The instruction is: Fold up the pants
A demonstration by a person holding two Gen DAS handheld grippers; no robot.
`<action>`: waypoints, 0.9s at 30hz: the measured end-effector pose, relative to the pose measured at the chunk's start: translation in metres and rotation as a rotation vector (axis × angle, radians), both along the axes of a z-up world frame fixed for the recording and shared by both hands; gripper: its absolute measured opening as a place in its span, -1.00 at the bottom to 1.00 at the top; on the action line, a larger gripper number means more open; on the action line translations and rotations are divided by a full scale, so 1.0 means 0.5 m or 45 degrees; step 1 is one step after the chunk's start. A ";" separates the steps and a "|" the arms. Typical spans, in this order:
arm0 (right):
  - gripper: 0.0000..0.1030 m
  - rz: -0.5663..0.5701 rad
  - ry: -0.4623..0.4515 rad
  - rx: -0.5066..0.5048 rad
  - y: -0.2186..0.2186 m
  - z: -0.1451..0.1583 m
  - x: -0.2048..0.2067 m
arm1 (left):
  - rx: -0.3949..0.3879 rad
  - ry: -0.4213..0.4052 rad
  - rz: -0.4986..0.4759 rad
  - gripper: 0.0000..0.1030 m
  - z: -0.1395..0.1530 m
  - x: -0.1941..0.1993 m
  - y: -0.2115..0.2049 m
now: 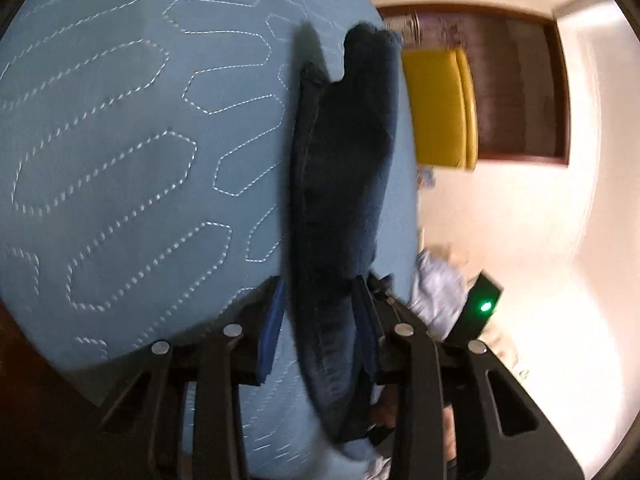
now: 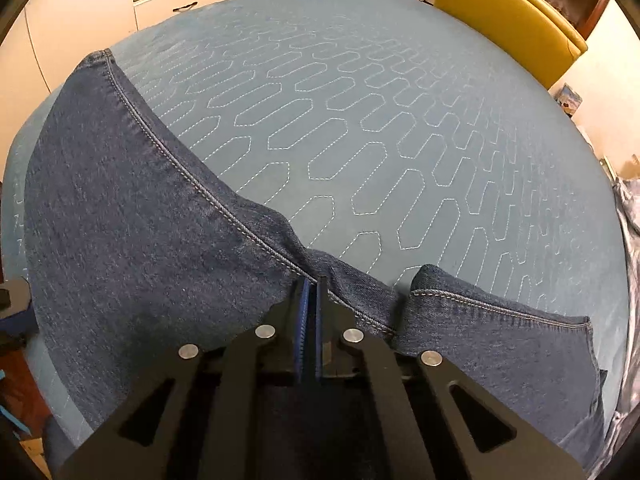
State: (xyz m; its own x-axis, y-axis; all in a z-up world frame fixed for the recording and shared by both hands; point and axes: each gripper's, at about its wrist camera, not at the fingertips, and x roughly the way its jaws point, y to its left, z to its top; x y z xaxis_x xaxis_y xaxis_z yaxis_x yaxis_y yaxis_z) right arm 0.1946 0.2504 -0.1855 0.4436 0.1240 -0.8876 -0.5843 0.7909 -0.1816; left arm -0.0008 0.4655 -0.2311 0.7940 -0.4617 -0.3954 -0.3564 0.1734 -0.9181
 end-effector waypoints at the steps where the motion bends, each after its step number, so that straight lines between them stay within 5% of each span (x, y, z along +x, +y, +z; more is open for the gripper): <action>1: -1.00 -0.002 0.000 0.000 0.001 0.000 -0.002 | -0.067 -0.055 0.010 -0.36 -0.006 0.008 -0.004; 4: -1.00 -0.024 0.007 0.055 -0.009 0.023 -0.015 | -0.065 -0.110 0.014 -0.74 -0.002 0.031 -0.004; 6: -1.00 -0.002 0.045 0.224 -0.037 0.072 -0.052 | -0.011 -0.208 0.034 -0.87 0.033 0.021 0.000; 9: -0.35 0.192 0.100 0.448 -0.059 0.133 -0.150 | 0.102 -0.288 -0.013 -0.93 0.081 0.014 -0.022; 10: 0.15 0.270 0.107 0.483 -0.057 0.139 -0.181 | 0.142 -0.275 -0.035 -0.93 0.087 0.024 -0.035; 12: 0.51 0.379 0.026 0.414 -0.033 0.134 -0.235 | 0.166 -0.234 -0.070 -0.94 0.073 0.057 -0.048; 14: 0.46 0.510 -0.038 0.272 0.010 0.106 -0.286 | 0.146 -0.177 -0.029 -0.97 0.057 0.060 -0.052; 15: 0.37 0.558 -0.051 0.232 0.029 0.092 -0.300 | 0.158 -0.194 0.025 -0.64 0.065 0.045 -0.041; 16: 0.03 0.600 -0.067 0.186 0.045 0.074 -0.314 | 0.182 -0.189 0.062 -0.31 0.074 0.032 -0.033; 17: -0.57 0.596 -0.074 0.111 0.065 0.049 -0.312 | 0.222 -0.162 0.114 0.06 0.081 0.020 -0.024; 18: -0.78 0.558 -0.039 0.095 0.068 0.033 -0.295 | 0.245 -0.152 0.142 0.06 0.085 0.010 -0.014; 24: -0.93 0.202 0.372 0.566 -0.059 0.035 -0.132 | 0.225 -0.099 0.218 0.06 0.071 -0.017 0.050; 27: -0.93 0.089 0.475 0.657 -0.113 0.022 -0.090 | 0.203 -0.069 0.205 0.06 0.059 0.034 0.064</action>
